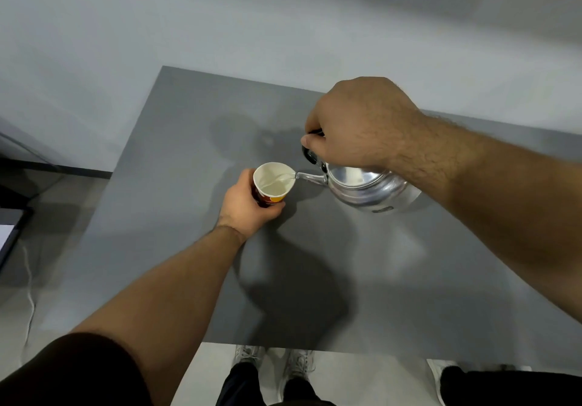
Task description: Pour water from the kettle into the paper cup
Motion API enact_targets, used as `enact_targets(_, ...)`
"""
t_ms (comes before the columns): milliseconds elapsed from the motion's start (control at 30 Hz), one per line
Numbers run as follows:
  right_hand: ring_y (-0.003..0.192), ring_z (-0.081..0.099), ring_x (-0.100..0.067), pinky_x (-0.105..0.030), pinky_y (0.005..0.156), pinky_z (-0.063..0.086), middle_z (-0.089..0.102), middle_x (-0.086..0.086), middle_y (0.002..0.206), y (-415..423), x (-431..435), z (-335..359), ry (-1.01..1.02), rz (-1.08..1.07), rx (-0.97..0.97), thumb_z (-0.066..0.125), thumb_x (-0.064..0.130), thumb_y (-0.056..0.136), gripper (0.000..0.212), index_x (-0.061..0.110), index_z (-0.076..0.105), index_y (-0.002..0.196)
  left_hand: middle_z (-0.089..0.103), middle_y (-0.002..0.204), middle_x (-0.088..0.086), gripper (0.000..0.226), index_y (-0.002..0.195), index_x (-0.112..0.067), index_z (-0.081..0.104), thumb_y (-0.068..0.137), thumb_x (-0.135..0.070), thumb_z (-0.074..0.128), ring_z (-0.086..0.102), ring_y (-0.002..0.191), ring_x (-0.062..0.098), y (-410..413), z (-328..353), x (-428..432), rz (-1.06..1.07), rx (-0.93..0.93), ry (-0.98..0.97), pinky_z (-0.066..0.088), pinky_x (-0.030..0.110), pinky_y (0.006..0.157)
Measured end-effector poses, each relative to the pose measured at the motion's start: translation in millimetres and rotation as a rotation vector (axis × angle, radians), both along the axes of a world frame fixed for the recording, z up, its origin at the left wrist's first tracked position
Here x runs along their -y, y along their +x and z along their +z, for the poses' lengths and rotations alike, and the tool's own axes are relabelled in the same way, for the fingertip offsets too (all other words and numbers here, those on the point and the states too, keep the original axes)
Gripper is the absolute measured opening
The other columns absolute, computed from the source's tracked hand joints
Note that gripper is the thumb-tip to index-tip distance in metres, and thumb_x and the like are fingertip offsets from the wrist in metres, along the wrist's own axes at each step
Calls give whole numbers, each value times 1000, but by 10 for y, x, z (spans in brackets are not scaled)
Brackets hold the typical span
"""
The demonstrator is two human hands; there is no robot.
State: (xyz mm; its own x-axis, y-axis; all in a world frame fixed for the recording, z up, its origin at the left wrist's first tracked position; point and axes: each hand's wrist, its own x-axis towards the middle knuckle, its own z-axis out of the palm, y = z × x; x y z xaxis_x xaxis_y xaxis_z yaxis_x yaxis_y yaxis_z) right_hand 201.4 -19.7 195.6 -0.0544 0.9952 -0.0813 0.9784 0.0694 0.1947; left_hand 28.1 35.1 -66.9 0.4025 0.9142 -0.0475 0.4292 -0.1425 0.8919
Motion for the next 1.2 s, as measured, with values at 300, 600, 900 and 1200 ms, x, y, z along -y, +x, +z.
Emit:
enact_targets(300,60,66,-29,-42,65,61,69,-3,64,-8,-192,-215,-14,-19,-28,48,45,86,41,19,77,73,64,95,-31,64,112,-39,55,58,-49,88,62,86,-15,-5,47,2,1,-22,-6,42,0,67)
enact_targets(600,52,61,-27,-44,61,63,64,0,55,-2,-300,-350,-6,-18,-7,44,47,78,42,20,73,64,73,107,-8,67,115,-30,57,57,-50,86,70,95,16,-1,30,-3,-2,-30,1,56,31,78)
enact_targets(900,52,61,-27,-44,61,62,64,0,56,2,-335,-416,-14,-32,-2,42,48,78,43,21,73,65,74,109,-1,66,116,-22,59,62,-41,91,70,98,24,-5,54,3,10,-32,-5,59,43,83)
enact_targets(1200,42,54,-24,-42,54,61,56,3,47,138,-436,-686,102,17,-11,33,54,72,49,21,67,57,74,111,-2,67,117,-22,59,63,-38,93,69,101,24,0,76,6,10,-35,-18,58,42,85)
